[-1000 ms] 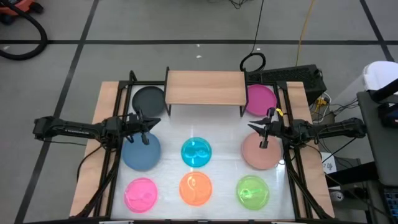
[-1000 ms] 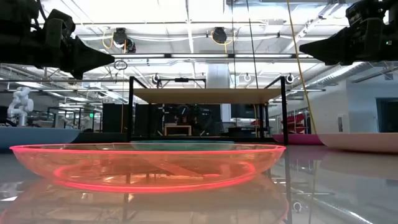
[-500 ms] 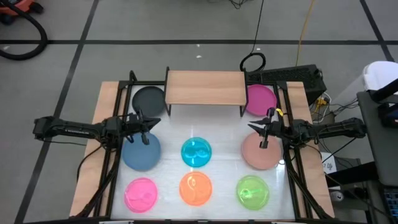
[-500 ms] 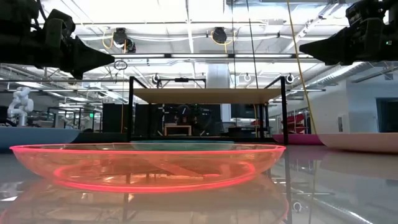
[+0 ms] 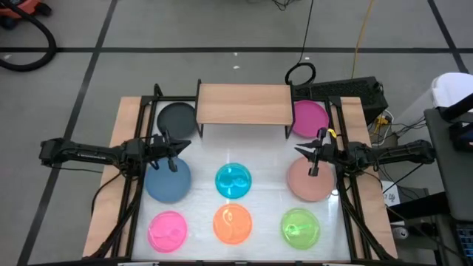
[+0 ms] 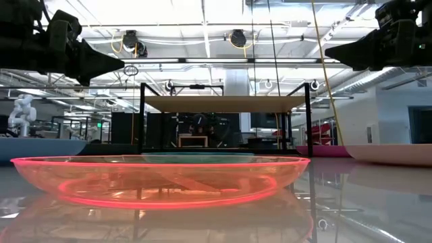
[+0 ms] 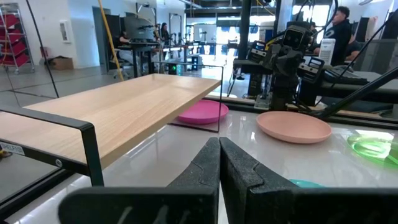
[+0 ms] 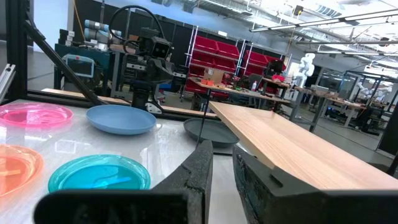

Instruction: Place and stack plates onto a shelf

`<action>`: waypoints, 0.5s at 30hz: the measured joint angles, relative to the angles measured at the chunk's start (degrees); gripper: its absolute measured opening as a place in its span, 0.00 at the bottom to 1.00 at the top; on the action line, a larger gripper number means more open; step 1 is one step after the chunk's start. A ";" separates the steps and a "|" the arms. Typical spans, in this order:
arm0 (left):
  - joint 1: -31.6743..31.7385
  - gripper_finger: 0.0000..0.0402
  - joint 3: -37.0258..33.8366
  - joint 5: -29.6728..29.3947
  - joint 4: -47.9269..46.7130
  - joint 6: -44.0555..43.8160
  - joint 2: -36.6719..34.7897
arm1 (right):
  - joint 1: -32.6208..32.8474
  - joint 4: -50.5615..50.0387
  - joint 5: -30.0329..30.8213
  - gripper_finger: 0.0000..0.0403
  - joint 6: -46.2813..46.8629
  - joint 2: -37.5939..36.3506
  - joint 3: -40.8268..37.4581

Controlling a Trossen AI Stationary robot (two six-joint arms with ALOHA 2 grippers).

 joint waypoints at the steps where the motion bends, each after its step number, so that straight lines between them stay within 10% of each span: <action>1: -0.01 0.01 0.00 0.02 0.19 0.15 0.02 | 0.00 0.00 -0.01 0.12 -0.01 -0.01 0.00; 15: -0.04 0.01 0.00 1.11 14.12 -0.51 0.02 | 0.01 0.00 0.01 0.12 0.01 -0.01 0.00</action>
